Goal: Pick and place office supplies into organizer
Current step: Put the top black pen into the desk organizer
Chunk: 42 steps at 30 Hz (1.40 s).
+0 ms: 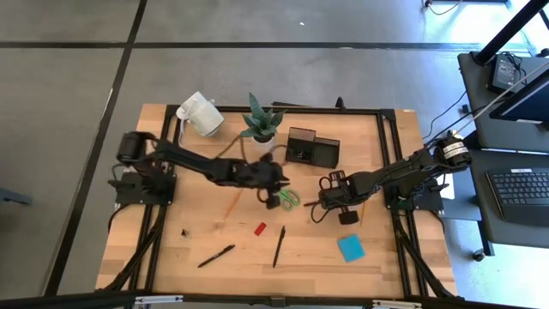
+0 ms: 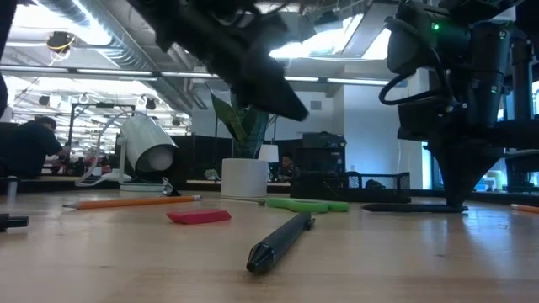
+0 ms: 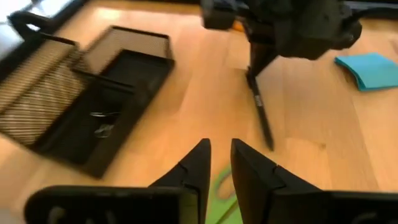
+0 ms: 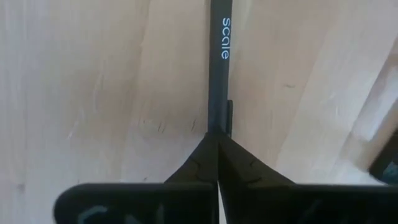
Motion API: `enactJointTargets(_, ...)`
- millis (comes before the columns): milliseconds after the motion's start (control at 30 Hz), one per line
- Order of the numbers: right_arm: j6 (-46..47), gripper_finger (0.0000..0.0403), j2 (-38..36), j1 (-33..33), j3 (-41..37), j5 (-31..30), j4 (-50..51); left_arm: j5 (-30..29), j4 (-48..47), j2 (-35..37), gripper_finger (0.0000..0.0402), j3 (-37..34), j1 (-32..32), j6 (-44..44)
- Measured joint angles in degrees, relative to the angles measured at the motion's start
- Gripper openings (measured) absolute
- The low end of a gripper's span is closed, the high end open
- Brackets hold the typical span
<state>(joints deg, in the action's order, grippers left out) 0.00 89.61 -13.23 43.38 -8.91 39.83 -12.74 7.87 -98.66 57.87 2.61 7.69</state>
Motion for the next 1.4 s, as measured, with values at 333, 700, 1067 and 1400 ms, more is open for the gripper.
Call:
enactJointTargets(333,11.55,0.0003,0.02,0.0,-0.02,0.07,0.15,0.5,-2.45,-11.18,0.0061,9.9,2.18,-4.31)
enactJointTargets(700,17.81,0.0003,0.02,0.0,-0.03,0.04,0.05,6.7,-9.8,-18.08,0.0075,16.47,-0.64,-11.33)
enactJointTargets(1067,19.66,0.0003,0.02,1.33,-0.04,0.13,-0.37,7.43,-5.54,-18.97,0.0141,16.53,-1.21,-16.6)
enactJointTargets(1400,18.97,0.0003,0.01,4.23,-0.04,0.07,-2.01,4.8,-3.06,-23.75,0.0138,16.43,-2.78,-17.33)
